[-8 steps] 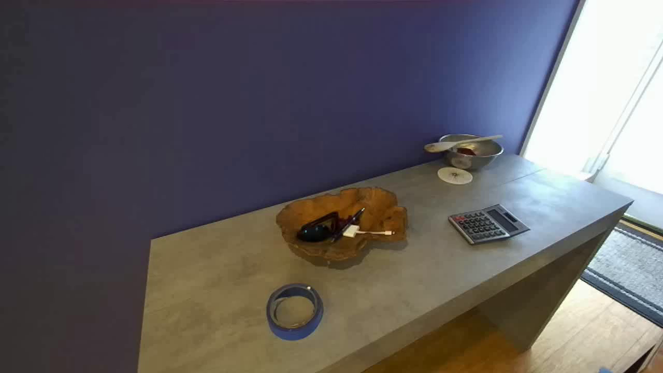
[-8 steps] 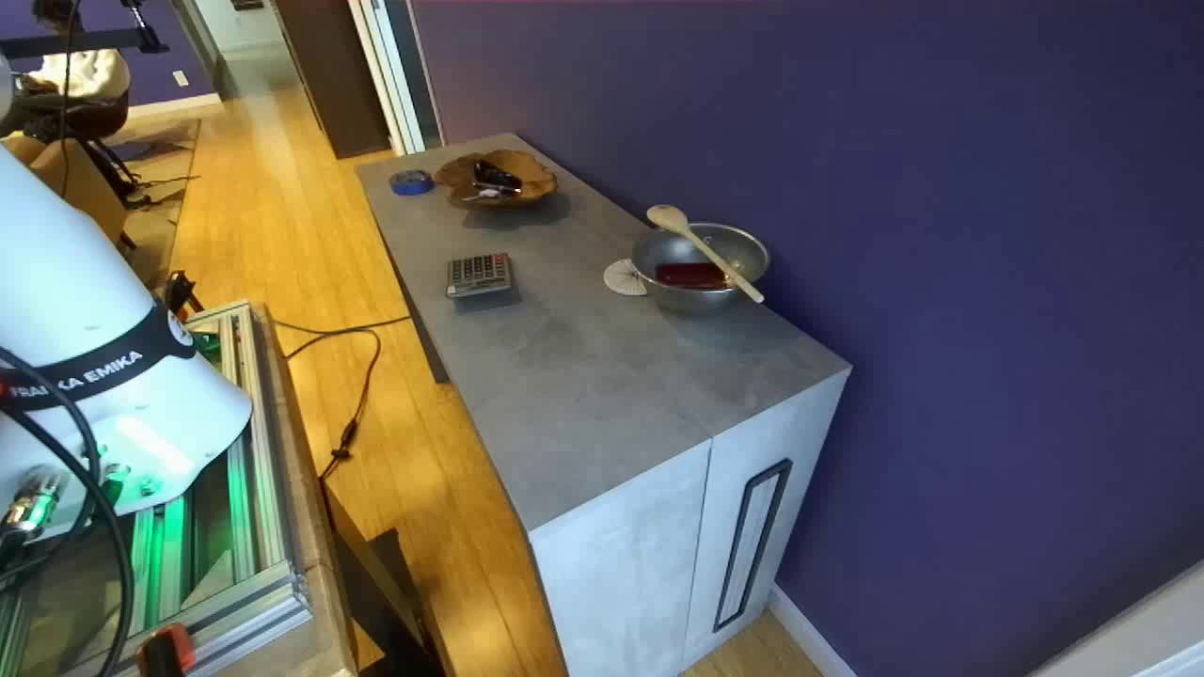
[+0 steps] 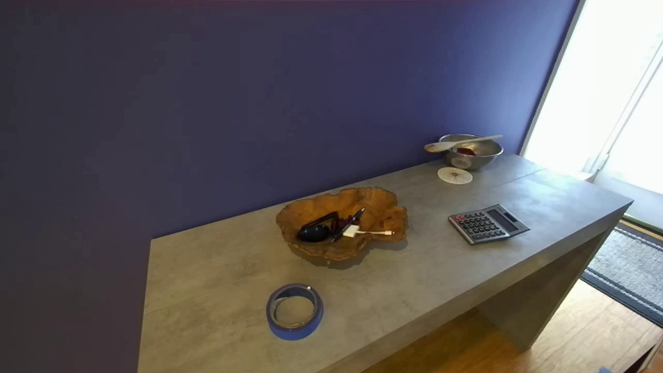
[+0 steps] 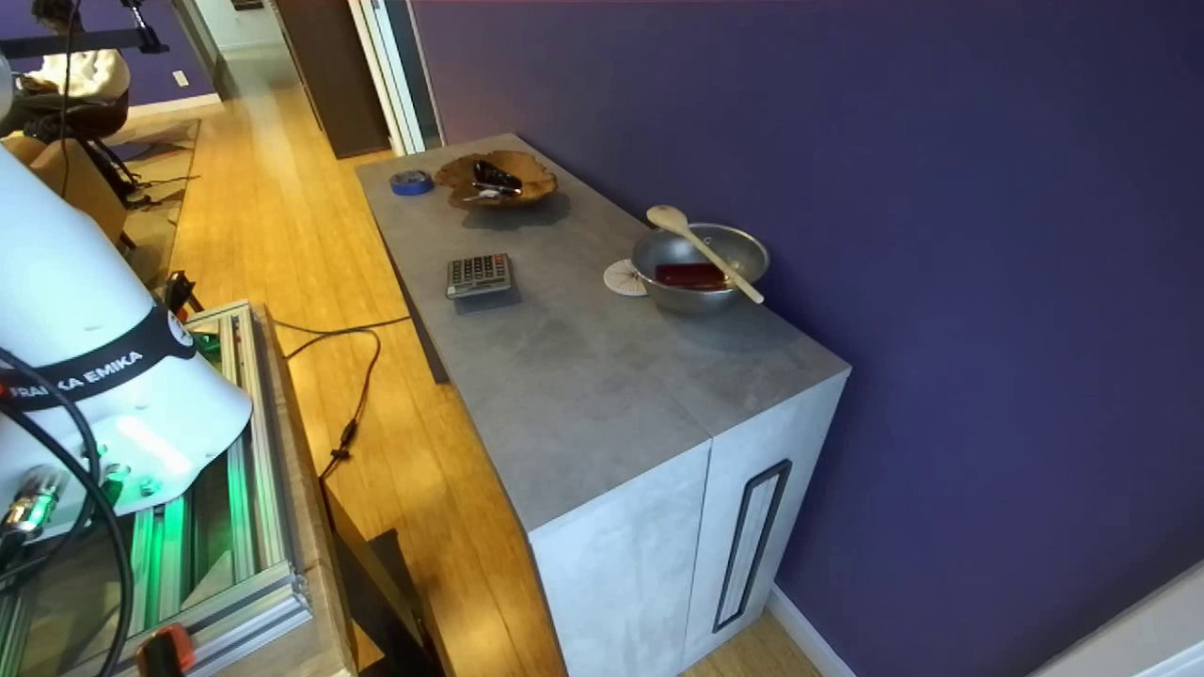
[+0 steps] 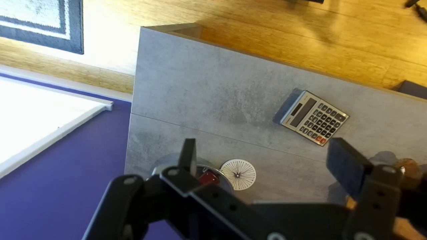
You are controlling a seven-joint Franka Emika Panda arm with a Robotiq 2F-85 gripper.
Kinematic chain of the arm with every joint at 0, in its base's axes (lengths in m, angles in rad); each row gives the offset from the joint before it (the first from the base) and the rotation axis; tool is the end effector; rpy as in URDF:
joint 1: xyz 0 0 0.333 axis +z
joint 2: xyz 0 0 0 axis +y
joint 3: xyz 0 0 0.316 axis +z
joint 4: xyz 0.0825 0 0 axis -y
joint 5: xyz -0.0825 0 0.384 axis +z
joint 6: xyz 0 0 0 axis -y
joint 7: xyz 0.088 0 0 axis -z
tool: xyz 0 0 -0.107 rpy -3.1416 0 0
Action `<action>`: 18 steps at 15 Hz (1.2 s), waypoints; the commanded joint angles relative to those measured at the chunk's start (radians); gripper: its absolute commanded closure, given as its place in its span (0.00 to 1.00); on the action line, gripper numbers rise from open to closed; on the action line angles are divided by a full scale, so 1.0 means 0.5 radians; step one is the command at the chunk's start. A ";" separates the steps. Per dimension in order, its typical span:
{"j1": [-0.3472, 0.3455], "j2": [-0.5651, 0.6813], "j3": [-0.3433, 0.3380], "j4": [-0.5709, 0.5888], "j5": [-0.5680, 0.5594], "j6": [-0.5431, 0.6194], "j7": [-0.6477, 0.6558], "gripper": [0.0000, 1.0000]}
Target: Pick up the white lightning digital av adapter and put it on the table
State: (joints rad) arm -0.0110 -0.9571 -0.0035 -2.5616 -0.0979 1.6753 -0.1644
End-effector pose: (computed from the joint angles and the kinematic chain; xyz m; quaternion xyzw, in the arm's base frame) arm 0.2709 -0.0137 0.5519 0.9951 0.0788 0.0310 0.0503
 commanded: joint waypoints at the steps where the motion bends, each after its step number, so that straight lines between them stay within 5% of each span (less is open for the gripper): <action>1: 0.038 0.003 -0.024 0.006 -0.021 -0.008 0.025 0.00; 5: 0.060 0.062 -0.001 0.007 -0.014 0.042 0.025 0.00; 9: 0.378 0.424 0.154 -0.023 0.196 0.503 -0.049 0.00; 18: 0.821 1.552 0.430 0.278 0.292 1.167 -0.368 0.00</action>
State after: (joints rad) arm 0.3742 -0.3774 0.1943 -2.5441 0.0244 2.2254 -0.2532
